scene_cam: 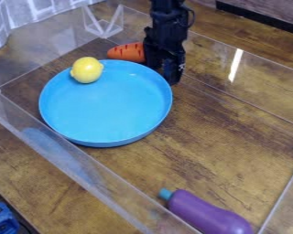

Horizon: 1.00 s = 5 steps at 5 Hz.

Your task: Remove the carrot from the blue tray and put it on the table

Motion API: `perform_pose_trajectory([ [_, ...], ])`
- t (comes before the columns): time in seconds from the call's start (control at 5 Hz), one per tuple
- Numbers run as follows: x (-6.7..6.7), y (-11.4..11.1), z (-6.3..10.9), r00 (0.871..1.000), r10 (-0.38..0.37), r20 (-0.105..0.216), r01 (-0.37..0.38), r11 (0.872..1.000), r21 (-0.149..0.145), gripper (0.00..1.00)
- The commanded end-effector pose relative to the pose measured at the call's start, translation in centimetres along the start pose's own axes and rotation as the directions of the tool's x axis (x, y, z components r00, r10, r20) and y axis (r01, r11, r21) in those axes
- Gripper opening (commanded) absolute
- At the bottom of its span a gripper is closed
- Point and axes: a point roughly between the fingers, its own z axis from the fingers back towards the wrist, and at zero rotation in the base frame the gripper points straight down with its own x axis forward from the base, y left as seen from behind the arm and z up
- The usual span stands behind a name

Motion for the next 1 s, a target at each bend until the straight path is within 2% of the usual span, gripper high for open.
perform_pose_trajectory([
  [0.0,0.8,1.8,4.1,0.995,0.037,0.09,-0.041,0.998,0.04,1.0],
  [0.8,0.4,3.0,6.4,0.987,0.054,0.152,-0.061,0.997,0.041,1.0],
])
